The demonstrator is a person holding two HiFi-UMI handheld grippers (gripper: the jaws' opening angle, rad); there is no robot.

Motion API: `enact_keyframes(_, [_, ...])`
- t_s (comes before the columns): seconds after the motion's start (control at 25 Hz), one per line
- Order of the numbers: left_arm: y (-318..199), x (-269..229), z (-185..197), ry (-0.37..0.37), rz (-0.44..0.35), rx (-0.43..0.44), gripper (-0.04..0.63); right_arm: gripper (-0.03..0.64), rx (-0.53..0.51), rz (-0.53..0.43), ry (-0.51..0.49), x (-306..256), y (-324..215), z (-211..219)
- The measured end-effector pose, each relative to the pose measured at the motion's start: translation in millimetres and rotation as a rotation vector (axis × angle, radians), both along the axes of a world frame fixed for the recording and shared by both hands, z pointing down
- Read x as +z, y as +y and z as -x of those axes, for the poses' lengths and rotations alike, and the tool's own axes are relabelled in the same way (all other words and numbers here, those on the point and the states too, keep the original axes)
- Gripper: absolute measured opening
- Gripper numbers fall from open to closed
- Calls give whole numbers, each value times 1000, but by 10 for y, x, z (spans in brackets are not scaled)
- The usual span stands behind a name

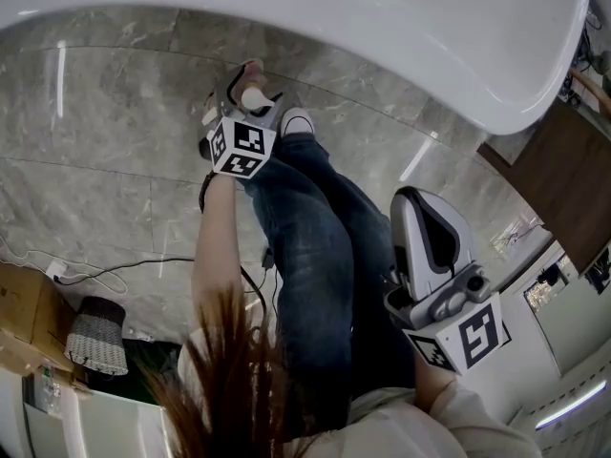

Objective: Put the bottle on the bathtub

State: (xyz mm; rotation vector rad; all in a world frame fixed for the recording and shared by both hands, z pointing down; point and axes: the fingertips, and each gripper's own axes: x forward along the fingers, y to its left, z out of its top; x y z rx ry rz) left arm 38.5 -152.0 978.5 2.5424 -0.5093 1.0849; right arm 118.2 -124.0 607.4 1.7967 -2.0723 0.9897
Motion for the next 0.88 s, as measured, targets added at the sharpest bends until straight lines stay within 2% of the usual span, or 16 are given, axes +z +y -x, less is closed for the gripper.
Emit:
enact_keyframes(0.16, [77,24,86,6,20,-45,413,-3,-5,3,-1,13,33,25])
enact_keyframes(0.4, [61,-137,122,31,-1,-94,413,-3,-14,6,-7,1,85,56])
enact_keyframes(0.56, [136,-261,88,42,21,-98,413,-3,-15,22,-23,-47,152,104])
enact_keyframes(0.88, [226,-619,150,48,62,-162,411,-3,-4,62,-56,-243,259,177])
